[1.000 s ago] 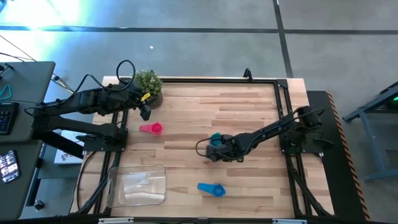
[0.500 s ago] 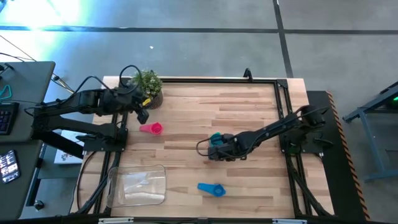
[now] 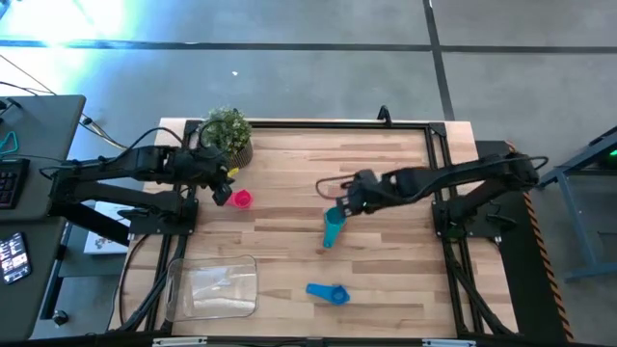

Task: Nest measuring cups in basket
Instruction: Stack the red measuring cup on top of the light blue measuring cup

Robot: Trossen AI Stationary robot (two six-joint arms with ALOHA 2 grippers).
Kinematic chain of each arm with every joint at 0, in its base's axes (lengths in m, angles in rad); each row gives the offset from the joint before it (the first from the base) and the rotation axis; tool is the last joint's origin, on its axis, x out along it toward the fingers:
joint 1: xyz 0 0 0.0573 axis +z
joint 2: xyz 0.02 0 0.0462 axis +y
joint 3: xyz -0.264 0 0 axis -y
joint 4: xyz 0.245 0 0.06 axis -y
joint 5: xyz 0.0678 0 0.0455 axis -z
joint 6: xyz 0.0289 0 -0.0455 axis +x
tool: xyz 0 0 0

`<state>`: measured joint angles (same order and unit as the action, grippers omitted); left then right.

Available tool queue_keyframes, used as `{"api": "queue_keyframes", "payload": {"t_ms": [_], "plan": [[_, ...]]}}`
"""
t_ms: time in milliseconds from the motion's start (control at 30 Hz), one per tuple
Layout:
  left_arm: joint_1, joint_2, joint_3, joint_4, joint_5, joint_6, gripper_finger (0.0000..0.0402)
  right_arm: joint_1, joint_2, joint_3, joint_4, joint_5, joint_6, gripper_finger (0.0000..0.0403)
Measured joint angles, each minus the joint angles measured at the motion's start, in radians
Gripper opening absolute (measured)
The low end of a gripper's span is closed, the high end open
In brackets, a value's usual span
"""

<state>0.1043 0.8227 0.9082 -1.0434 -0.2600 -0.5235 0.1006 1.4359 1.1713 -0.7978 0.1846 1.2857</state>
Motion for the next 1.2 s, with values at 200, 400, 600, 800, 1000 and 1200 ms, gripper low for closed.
{"api": "queue_keyframes", "payload": {"t_ms": [200,400,600,800,1000,1200], "plan": [[0.0,0.002,-0.079,0.001,0.027,-0.16,0.0115,-0.088,-0.095,0.0,-0.033,0.0,-0.192,0.0078],[0.0,0.032,-0.152,0.047,0.106,-0.214,0.0115,-0.164,-0.142,0.0,-0.064,-0.001,-0.336,0.0078],[-0.002,0.095,-0.2,0.188,0.153,-0.191,0.0115,-0.226,-0.14,0.0,-0.117,-0.052,-0.443,0.0078],[-0.022,0.159,-0.208,0.236,0.153,-0.117,0.0115,-0.25,-0.14,0.0,-0.163,-0.055,-0.514,0.0078],[-0.082,0.224,-0.208,0.241,0.145,0.112,0.0115,-0.253,-0.14,0.0,-0.168,-0.057,-0.554,0.0078],[-0.108,0.309,-0.208,0.242,0.143,0.221,0.0115,-0.253,-0.14,0.0,-0.168,-0.056,-0.588,0.0078]]}}
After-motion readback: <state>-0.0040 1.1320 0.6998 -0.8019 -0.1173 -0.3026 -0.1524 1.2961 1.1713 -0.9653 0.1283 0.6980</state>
